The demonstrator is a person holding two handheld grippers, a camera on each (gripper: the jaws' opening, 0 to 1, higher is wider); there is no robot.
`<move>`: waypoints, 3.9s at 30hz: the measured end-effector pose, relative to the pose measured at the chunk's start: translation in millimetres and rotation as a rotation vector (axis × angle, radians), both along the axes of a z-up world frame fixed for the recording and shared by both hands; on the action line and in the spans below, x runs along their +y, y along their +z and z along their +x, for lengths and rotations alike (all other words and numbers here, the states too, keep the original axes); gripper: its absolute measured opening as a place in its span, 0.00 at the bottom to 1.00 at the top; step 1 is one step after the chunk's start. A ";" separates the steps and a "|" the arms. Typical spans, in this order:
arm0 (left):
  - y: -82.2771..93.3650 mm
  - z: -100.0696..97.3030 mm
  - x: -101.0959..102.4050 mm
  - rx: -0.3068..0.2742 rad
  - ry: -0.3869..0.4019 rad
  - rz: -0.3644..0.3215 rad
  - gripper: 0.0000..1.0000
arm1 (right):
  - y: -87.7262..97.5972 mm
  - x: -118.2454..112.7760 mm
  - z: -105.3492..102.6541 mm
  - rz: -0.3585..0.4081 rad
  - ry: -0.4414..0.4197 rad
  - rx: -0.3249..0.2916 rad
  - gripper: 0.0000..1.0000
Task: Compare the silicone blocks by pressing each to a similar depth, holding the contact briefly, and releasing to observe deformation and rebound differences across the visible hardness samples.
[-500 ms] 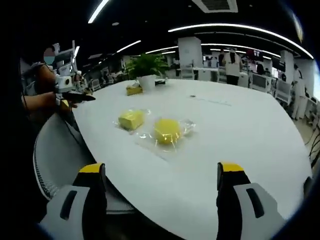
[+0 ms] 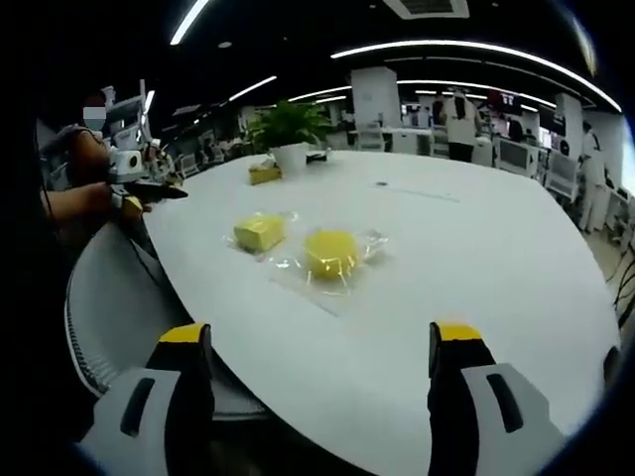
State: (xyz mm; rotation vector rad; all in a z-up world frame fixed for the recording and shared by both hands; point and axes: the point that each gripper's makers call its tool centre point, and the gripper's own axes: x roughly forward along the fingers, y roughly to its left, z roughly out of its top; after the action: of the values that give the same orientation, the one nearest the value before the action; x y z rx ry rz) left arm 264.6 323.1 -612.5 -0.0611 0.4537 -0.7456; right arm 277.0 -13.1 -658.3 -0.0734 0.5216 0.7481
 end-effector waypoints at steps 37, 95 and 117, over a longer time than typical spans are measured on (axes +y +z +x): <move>-26.0 7.2 19.5 0.139 0.087 -0.007 0.92 | -11.7 -10.7 -7.7 -0.015 -0.010 0.020 0.79; -95.3 173.9 -10.0 0.644 0.370 -0.604 0.43 | -10.5 -29.8 20.4 0.015 -0.116 0.067 0.82; -114.1 169.7 -6.5 0.735 0.476 -0.701 0.13 | -14.6 -31.2 18.4 -0.003 -0.106 0.091 0.79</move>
State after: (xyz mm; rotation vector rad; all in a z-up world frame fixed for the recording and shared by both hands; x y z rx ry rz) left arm 434.3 316.6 -726.6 -1.0915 0.8157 -0.3565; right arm 295.4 -44.3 -672.9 -0.0147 0.6088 0.6494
